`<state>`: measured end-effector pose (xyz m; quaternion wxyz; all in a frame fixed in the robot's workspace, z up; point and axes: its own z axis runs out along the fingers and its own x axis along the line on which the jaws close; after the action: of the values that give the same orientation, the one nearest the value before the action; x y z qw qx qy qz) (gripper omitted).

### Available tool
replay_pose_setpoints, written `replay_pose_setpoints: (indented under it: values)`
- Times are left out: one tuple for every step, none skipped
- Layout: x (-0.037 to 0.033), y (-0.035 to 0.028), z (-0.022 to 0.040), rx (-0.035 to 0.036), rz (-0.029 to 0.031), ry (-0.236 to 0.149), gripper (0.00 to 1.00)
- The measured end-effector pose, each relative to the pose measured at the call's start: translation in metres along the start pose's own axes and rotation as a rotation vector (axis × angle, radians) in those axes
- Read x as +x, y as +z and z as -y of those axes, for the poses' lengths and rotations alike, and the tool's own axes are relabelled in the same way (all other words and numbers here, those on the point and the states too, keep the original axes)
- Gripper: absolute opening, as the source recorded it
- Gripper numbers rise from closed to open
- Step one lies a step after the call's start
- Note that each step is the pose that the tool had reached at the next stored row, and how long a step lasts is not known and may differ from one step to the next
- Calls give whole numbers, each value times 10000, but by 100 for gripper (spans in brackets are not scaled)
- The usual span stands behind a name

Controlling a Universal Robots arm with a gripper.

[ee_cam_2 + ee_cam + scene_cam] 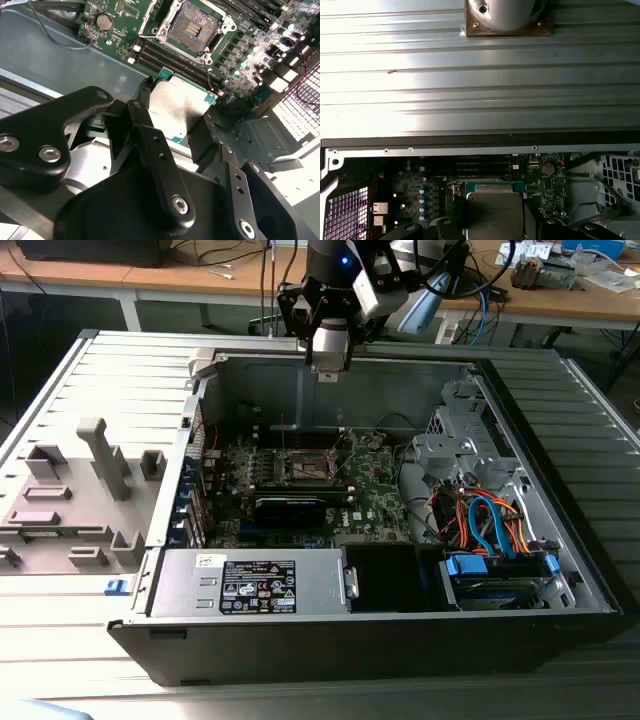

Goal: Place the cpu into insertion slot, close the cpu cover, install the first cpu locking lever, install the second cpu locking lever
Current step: 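Place the cpu into insertion slot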

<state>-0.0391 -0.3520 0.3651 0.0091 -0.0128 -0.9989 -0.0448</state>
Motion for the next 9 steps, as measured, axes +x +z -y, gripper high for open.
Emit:
replay_pose_setpoints:
  values:
    - [2, 1, 0, 2, -1, -1, 55]
    - [7, 4, 0, 1, 0, 0, 55]
    - [10, 5, 1, 1, -1, 0, 55]
    - [10, 5, 1, 1, -1, -1, 55]
    - [11, 9, 1, 0, 0, 0, 55]
    - [11, 13, 1, 0, 0, -1, 55]
    - [11, 14, 1, 0, 0, 0, 55]
    - [11, 14, 2, 0, 0, 0, 55]
    - [11, 17, 2, 0, 0, 0, 55]
